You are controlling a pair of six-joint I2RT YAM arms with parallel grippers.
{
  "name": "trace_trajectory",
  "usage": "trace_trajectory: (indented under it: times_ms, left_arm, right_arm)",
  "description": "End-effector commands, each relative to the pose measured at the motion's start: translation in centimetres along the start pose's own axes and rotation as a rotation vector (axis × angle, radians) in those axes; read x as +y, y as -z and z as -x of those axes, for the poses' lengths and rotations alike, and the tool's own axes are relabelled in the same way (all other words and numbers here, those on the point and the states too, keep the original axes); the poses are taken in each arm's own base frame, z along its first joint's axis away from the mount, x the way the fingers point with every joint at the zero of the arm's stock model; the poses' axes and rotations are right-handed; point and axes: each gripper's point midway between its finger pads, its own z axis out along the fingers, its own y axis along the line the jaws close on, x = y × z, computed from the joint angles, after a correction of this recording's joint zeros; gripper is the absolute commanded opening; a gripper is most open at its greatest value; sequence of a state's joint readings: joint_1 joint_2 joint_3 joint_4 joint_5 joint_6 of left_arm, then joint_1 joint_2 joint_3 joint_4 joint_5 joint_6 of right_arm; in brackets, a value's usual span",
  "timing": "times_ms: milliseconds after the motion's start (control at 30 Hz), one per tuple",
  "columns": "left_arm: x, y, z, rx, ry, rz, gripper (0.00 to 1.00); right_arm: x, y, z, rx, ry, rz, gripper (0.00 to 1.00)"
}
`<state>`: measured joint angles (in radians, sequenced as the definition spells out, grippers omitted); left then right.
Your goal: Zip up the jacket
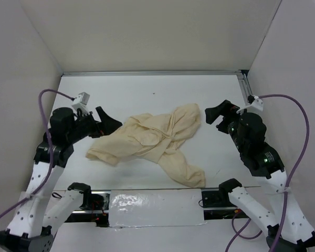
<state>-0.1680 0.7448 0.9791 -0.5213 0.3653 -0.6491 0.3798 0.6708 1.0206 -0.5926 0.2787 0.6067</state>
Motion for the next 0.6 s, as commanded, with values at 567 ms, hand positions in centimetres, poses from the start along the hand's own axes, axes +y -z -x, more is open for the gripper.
trace_trajectory:
  times_ms: [567]
  left_arm:
    - [8.8, -7.3, -12.6, 0.493, 0.282, 0.501, 0.99]
  right_arm:
    - [-0.7, -9.4, -12.4, 0.341, 0.171, -0.037, 1.00]
